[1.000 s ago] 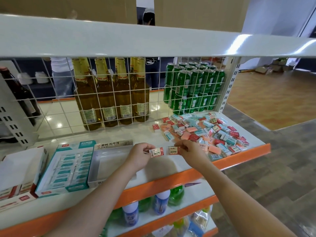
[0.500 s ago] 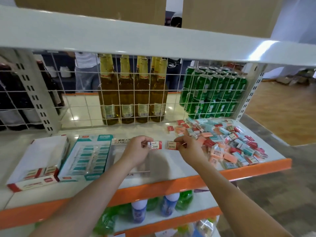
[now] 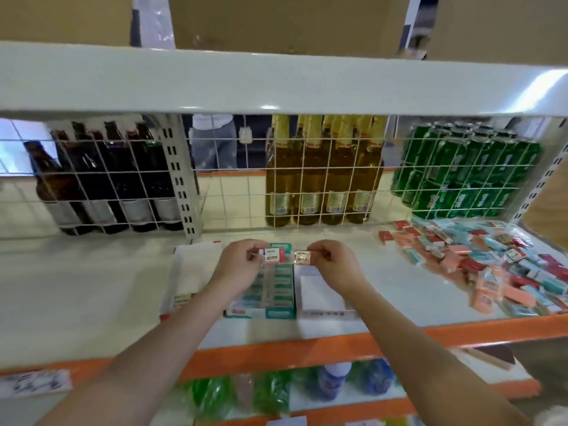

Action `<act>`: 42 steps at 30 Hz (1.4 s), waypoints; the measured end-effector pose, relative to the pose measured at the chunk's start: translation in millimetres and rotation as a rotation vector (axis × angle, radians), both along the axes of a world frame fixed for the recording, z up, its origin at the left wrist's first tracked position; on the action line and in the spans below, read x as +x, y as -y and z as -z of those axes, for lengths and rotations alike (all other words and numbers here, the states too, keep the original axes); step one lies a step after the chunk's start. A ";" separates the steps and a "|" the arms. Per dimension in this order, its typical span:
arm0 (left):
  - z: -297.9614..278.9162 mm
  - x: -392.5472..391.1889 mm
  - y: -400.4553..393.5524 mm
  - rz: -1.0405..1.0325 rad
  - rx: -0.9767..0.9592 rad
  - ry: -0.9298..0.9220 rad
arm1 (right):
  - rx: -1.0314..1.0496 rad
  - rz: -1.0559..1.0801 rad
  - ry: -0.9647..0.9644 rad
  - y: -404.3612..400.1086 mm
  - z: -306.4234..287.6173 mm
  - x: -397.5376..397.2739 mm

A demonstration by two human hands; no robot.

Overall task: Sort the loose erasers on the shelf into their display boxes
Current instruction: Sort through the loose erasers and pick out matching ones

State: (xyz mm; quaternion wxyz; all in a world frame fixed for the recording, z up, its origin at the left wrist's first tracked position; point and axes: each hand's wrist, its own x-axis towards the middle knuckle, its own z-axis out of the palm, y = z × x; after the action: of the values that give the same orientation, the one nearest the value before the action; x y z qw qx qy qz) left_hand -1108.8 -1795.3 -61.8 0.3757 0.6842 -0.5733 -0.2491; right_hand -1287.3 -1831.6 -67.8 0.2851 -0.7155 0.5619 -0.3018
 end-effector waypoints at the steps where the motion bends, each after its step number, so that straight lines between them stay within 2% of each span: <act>1: 0.5 12.2 -2.4 -0.010 0.005 -0.002 | 0.009 -0.022 0.003 -2.0 0.3 11.6; 7: 7.7 71.2 -18.4 -0.113 0.015 0.062 | 0.059 -0.116 0.042 -14.3 1.6 71.5; 13: 17.4 113.9 -31.2 -0.126 0.091 0.175 | 0.075 -0.127 -0.050 -20.4 5.4 120.3; 19: 25.5 124.3 -30.1 -0.102 0.143 0.289 | 0.098 -0.123 -0.188 -21.1 8.8 144.4; 24: 28.0 124.2 -22.0 -0.047 0.206 0.464 | 0.113 -0.139 -0.311 -15.9 7.7 157.7; 30: 28.9 131.6 -14.3 -0.050 0.242 0.603 | 0.125 -0.136 -0.364 -14.6 5.6 168.0; 36: 28.0 141.1 -12.5 -0.024 0.191 0.524 | 0.098 -0.135 -0.351 -14.9 5.5 179.9; 42: 27.0 149.7 -15.3 0.036 0.121 0.461 | 0.064 -0.107 -0.518 -7.2 9.1 188.5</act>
State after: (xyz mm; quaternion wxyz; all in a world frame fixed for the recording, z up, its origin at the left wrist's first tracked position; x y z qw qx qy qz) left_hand -959.2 -1780.0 -88.9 0.1888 0.7338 -0.6401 -0.1268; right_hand -1098.8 -1824.4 -76.9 0.1701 -0.7882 0.5867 -0.0749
